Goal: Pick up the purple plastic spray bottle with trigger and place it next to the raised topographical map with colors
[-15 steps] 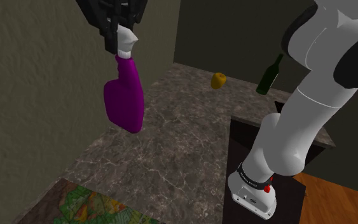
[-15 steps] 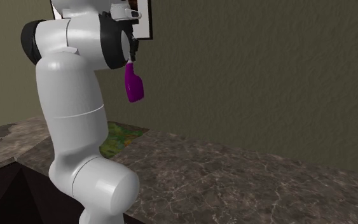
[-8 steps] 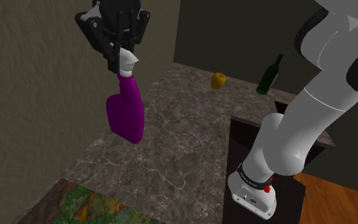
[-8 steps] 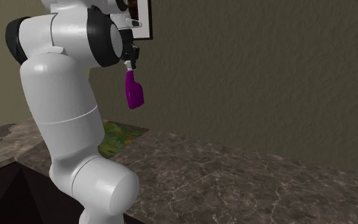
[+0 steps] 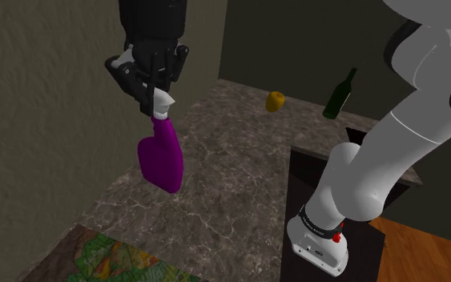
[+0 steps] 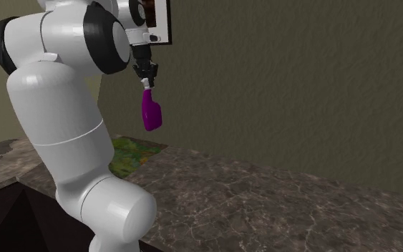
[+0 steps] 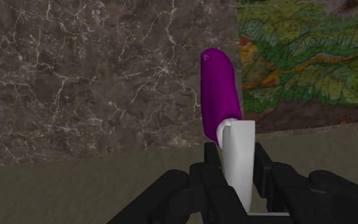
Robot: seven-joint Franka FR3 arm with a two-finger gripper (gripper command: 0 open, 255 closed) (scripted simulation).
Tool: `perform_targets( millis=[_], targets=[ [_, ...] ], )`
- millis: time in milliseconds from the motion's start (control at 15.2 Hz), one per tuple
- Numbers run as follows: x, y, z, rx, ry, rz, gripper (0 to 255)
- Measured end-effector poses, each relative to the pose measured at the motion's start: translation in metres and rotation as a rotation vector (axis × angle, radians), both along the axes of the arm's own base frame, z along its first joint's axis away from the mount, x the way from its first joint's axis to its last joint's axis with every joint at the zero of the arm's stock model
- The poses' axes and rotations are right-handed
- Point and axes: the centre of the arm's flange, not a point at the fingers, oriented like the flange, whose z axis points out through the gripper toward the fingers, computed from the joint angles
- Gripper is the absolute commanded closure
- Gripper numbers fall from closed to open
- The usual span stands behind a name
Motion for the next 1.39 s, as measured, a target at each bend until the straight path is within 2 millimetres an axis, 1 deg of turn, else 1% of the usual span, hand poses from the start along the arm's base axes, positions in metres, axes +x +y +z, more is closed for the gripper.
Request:
perform_targets(
  millis=[594, 1386],
  targets=[
    [0.0, 0.002, -0.048, 0.0, 0.0, 0.0, 255],
    [0.0, -0.001, -0.112, 0.0, 0.0, 0.0, 255]
  ],
)
